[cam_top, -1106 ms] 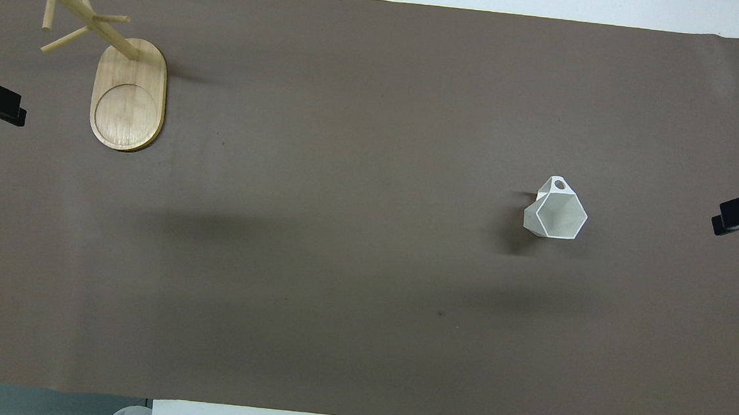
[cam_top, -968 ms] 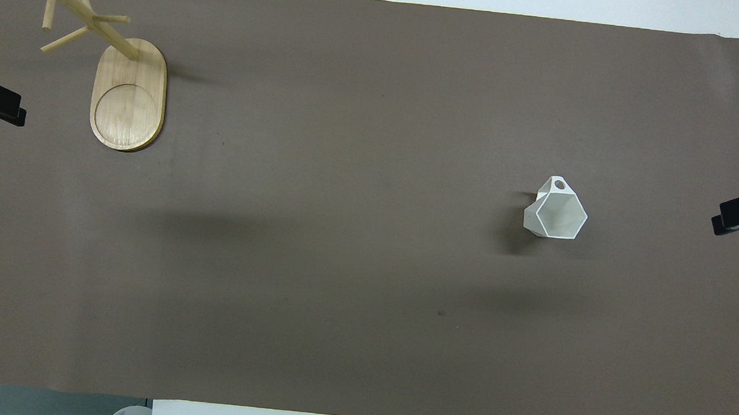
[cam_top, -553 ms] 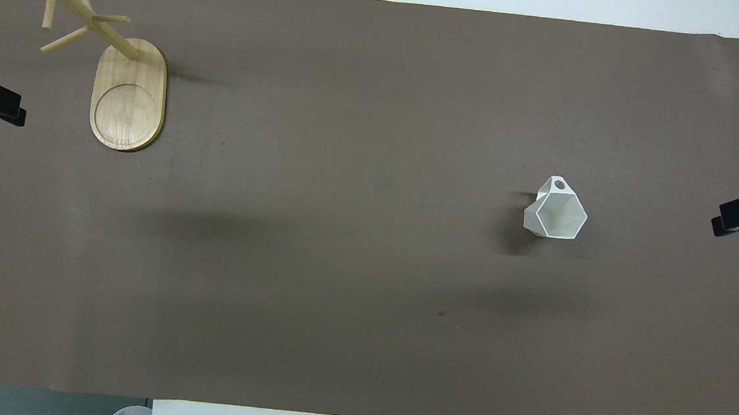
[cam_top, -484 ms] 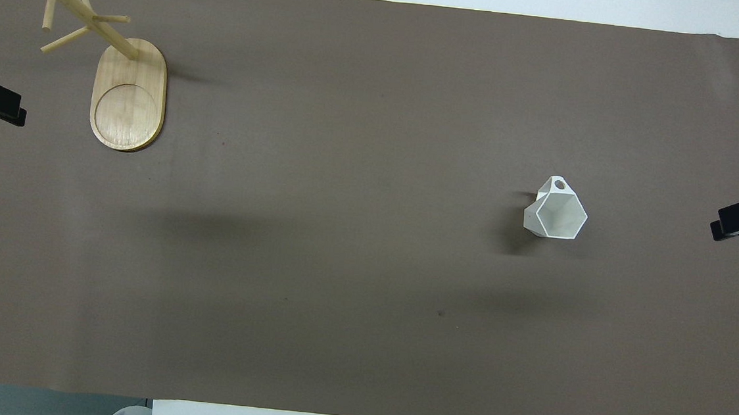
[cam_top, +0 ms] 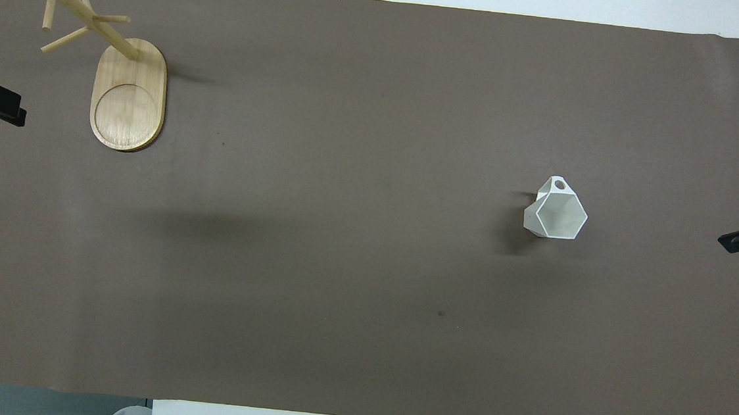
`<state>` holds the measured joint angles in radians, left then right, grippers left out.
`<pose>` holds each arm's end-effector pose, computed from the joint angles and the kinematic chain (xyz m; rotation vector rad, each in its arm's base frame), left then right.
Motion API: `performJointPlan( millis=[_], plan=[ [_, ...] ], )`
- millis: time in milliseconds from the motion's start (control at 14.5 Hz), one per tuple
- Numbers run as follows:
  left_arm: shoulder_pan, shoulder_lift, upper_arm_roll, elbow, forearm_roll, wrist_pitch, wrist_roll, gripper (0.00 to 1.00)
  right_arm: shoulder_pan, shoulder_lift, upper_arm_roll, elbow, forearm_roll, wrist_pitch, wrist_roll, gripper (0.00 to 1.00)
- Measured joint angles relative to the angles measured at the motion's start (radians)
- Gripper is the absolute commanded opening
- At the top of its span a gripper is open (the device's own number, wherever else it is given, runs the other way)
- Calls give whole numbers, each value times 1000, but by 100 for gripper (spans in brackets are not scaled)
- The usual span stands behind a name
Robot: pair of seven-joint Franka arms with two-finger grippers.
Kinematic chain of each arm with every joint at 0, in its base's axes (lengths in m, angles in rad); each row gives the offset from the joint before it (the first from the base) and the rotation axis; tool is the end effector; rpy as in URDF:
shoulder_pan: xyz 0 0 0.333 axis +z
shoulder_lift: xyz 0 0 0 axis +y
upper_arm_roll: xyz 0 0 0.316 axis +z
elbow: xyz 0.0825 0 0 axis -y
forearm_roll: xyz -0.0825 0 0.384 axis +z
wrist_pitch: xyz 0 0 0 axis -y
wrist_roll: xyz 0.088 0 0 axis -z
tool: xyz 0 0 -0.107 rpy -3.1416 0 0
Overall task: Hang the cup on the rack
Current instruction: 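Move the open right gripper toward the white hexagonal cup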
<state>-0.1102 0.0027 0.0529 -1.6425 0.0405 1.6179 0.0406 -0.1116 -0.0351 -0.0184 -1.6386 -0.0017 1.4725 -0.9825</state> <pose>0.5568 -0.0278 0.5932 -3.0966 0.1555 0.0418 0.5266 -0.0692 0.6040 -2.7940 -1.2687 0.1718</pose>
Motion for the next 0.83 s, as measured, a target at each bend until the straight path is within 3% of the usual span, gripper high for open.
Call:
performJointPlan(
  millis=[346,691,829],
  plan=[
    [0,0,0,0,0,0,0,100,-198,160,-6,-15,287,95,-593,99],
    [0,0,0,0,0,0,0,100,-366,307,-7,-108,669,56,-975,99],
    [0,0,0,0,0,0,0,100,-410,365,-7,-148,761,38,-1154,99]
  ],
)
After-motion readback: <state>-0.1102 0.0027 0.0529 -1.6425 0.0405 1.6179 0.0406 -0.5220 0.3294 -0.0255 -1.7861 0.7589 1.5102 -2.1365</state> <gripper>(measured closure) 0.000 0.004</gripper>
